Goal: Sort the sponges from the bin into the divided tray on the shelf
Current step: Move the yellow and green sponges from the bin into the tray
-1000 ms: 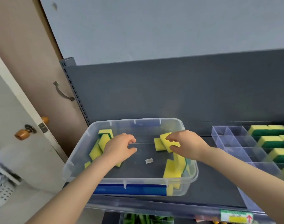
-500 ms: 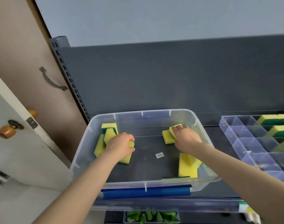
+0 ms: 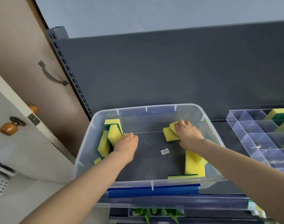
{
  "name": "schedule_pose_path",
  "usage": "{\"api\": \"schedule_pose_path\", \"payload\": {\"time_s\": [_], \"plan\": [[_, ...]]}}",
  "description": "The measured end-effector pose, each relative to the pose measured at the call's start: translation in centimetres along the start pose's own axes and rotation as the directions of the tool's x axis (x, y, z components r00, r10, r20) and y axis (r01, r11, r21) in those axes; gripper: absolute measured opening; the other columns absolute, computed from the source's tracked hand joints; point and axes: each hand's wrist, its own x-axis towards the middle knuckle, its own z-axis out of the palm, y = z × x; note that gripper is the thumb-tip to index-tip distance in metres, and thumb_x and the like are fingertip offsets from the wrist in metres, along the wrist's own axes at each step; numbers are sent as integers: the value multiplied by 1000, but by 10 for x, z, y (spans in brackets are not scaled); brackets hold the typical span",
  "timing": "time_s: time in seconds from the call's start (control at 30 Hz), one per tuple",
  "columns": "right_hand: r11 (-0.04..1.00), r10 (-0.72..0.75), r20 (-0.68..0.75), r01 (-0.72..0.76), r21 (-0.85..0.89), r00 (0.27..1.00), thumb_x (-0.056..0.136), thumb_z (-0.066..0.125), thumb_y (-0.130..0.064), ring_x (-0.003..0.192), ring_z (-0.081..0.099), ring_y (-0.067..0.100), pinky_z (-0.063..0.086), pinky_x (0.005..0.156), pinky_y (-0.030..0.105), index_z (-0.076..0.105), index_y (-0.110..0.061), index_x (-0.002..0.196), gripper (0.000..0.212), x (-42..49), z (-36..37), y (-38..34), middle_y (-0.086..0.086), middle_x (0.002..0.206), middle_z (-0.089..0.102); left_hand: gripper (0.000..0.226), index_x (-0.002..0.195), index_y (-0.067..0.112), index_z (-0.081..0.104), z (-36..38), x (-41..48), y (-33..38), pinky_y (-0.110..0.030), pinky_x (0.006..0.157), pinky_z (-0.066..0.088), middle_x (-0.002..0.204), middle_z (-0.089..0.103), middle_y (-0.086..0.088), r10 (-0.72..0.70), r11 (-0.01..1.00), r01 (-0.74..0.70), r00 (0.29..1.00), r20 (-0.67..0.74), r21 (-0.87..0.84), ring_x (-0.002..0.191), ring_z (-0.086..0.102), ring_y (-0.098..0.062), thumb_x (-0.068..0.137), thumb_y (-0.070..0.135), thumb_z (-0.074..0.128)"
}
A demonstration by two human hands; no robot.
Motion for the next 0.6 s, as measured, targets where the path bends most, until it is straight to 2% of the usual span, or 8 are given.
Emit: {"api": "schedule_pose_path", "payload": {"time_s": [0.07, 0.17, 0.23, 0.3, 0.4, 0.5, 0.6], "plan": [[993, -86, -21, 87, 77, 996, 71, 57, -8, 110, 46, 29, 48, 71, 36, 46, -16, 115, 46, 0, 0, -4, 5, 119, 46, 52, 120, 11, 43, 1, 0, 1, -29, 88, 41, 125, 45, -7, 25, 999, -25, 1000, -14, -23, 120, 42, -26, 76, 3, 70], [972, -157, -42, 162, 170, 987, 72, 55, -10, 117, 46, 26, 50, 83, 35, 43, -22, 127, 57, -2, -2, -10, 1, 126, 52, 54, 121, 15, 43, 2, 1, 1, -33, 89, 45, 125, 46, -4, 61, 982, -69, 997, -50, -177, 121, 40, -26, 75, 3, 68], [958, -185, -49, 191, 215, 982, 73, 56, -11, 116, 49, 25, 49, 86, 34, 42, -25, 130, 60, -5, -4, -12, 2, 126, 55, 60, 125, 20, 43, 5, 1, 1, -33, 92, 44, 128, 45, 0, 103, 945, -118, 993, -64, -305, 122, 38, -24, 73, 5, 68], [947, -216, -65, 225, 228, 974, 73, 57, -10, 116, 50, 24, 47, 85, 32, 43, -26, 131, 62, -8, -5, -12, 1, 127, 55, 70, 129, 24, 41, 7, -1, 0, -32, 95, 42, 131, 41, 3, 137, 923, -150, 989, -61, -353, 123, 35, -22, 68, 13, 73], [937, -219, -103, 239, 255, 970, 73, 58, -9, 119, 49, 23, 47, 87, 30, 44, -27, 133, 65, -11, -7, -10, -2, 133, 52, 84, 132, 24, 39, 10, -3, 1, -32, 98, 40, 133, 34, 5, 197, 937, -196, 980, -26, -288, 124, 29, -20, 60, 27, 84], [929, -220, -120, 246, 275, 968, 74, 58, -8, 117, 51, 23, 49, 85, 29, 45, -27, 134, 65, -12, -9, -8, -4, 133, 48, 71, 128, 23, 43, 5, -4, 3, -37, 91, 47, 127, 35, 2, 193, 955, -192, 981, -18, -229, 121, 33, -23, 68, 9, 77], [927, -205, -142, 239, 288, 968, 75, 57, -9, 112, 52, 23, 50, 76, 29, 46, -27, 134, 62, -12, -10, -8, -4, 126, 47, 60, 124, 26, 45, 0, -5, 4, -36, 82, 49, 124, 34, 0, 191, 955, -189, 981, -15, -228, 118, 33, -24, 72, 9, 71]]}}
